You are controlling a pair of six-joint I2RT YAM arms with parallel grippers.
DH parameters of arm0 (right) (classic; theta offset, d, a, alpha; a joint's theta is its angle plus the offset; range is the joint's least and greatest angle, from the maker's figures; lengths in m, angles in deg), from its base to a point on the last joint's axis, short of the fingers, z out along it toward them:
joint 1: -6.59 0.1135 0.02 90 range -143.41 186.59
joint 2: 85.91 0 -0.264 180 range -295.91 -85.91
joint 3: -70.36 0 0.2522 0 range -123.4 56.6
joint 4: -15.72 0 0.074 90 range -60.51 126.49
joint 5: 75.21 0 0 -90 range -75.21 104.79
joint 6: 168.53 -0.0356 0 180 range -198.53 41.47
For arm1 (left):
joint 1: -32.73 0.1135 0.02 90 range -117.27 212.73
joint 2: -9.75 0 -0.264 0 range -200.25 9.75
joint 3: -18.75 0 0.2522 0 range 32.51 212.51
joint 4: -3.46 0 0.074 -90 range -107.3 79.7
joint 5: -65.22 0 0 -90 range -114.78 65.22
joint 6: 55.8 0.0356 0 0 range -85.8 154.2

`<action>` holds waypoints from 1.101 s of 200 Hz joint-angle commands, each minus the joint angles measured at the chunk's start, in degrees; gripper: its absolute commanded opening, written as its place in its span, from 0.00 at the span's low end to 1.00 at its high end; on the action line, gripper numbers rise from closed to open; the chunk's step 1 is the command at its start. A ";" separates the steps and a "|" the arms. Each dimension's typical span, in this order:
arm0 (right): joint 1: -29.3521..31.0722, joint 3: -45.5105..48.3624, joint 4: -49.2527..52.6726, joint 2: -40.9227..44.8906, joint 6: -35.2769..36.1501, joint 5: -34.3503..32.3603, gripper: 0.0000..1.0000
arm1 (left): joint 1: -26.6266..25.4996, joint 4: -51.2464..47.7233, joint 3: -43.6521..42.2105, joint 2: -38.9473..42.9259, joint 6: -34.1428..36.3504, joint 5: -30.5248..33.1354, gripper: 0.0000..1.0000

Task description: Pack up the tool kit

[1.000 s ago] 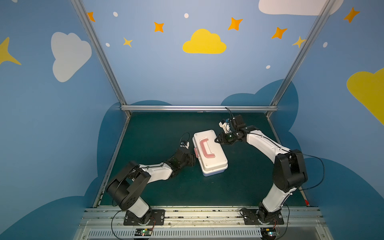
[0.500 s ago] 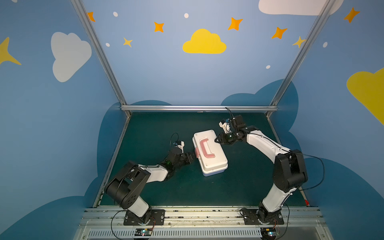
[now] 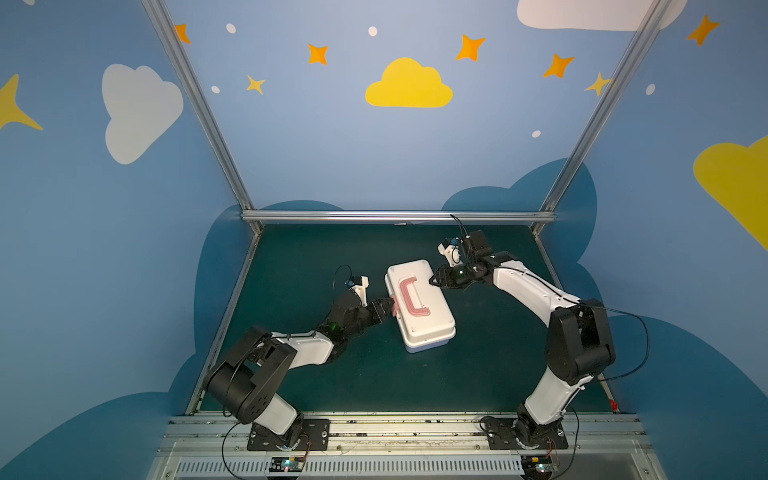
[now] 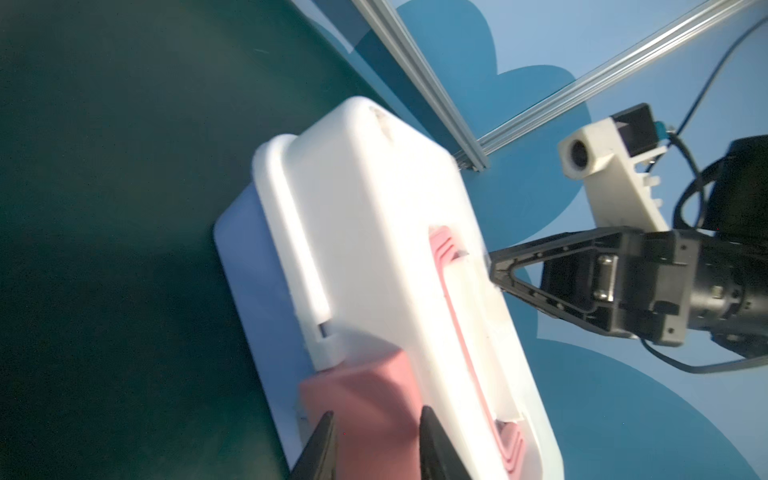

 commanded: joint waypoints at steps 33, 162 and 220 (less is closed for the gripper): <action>3.61 2.68 5.59 -2.87 -0.07 6.79 0.33 | -0.67 1.70 0.74 0.25 0.28 -2.62 0.30; 3.72 2.55 5.77 -3.02 -0.04 6.80 0.33 | -1.88 -5.94 1.13 1.24 3.84 0.06 0.29; 3.97 2.31 5.72 -3.44 -0.01 6.97 0.33 | -1.79 -12.71 2.89 0.86 3.39 0.98 0.30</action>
